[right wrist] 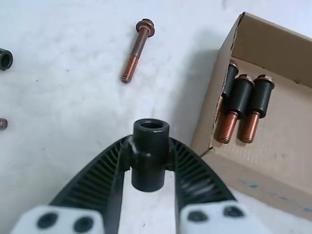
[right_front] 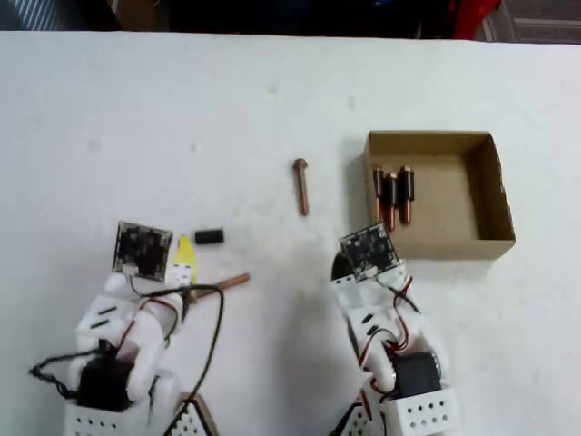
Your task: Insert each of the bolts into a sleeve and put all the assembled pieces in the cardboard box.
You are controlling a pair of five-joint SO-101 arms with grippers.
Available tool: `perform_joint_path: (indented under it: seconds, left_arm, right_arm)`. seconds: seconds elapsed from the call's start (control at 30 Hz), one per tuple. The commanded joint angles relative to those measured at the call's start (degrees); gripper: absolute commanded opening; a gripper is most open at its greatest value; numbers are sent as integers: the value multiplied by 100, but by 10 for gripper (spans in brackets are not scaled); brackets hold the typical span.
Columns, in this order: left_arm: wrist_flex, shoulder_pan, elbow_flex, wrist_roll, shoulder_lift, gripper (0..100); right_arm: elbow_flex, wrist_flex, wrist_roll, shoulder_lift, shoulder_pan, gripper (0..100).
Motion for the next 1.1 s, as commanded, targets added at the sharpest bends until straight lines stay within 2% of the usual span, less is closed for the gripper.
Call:
perform_joint_path:
  seconds: [0.0, 0.2, 0.33, 0.5, 0.73, 1.07]
  left_arm:
    - [-18, 57, -941, -9, 1235, 90]
    - [-26, 66, -2286, -9, 3187, 90]
    - [-343, 75, -2796, -9, 4171, 90]
    - [-677, 646, -3174, 378, 5235, 90]
    - [-633, 1613, -4369, 905, 6782, 90]
    - [-571, 1851, -5855, 1002, 8919, 93]
  right_arm:
    - [-79, 4, -62, -92, 84, 16]
    - [-70, -224, -70, -92, 637, 16]
    - [-62, -233, -70, -92, 708, 16]
    - [-70, -242, -70, -92, 725, 16]
    - [-70, -242, -70, -92, 699, 16]
    - [-237, -242, -70, -101, 716, 16]
